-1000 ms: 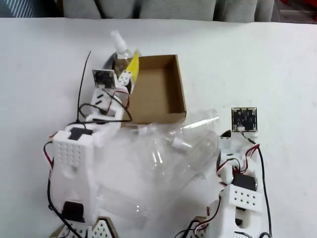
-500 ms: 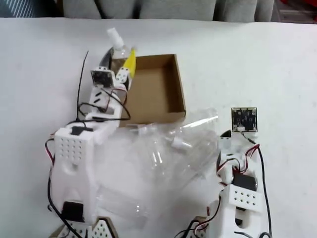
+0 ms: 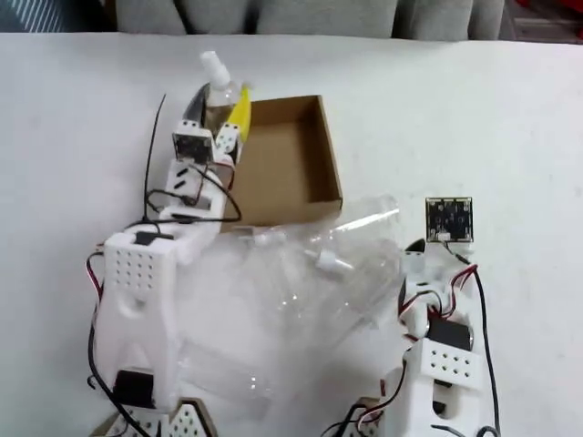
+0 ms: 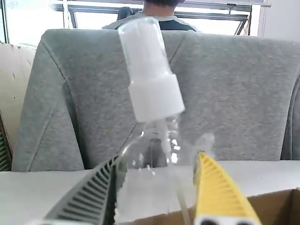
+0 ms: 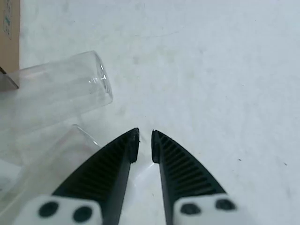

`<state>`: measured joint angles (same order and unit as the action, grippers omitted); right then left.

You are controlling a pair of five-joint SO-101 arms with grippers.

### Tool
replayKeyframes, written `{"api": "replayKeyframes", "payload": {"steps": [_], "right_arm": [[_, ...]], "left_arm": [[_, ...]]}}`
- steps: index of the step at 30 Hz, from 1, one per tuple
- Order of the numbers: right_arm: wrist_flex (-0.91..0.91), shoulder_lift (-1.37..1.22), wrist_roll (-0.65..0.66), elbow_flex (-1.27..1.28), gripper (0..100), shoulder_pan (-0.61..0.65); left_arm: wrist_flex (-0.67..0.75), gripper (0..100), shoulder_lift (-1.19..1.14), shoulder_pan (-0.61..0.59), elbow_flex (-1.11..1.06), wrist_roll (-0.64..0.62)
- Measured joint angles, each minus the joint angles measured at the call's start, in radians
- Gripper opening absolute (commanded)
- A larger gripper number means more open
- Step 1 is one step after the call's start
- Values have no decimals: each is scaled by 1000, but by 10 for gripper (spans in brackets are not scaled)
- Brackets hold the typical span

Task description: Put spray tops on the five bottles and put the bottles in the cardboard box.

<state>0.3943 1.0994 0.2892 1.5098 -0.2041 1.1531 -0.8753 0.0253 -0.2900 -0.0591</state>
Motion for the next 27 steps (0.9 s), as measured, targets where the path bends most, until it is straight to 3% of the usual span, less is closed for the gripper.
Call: {"api": "replayKeyframes", "payload": {"steps": [13, 19, 27], "right_arm": [[0, 0, 0, 0, 25, 0], [0, 0, 0, 0, 25, 0], [0, 0, 0, 0, 25, 0]], "left_arm": [[0, 35, 0, 0, 0, 0], [2, 129, 2, 0, -5, 0], [-106, 130, 31, 0, -3, -21]]}}
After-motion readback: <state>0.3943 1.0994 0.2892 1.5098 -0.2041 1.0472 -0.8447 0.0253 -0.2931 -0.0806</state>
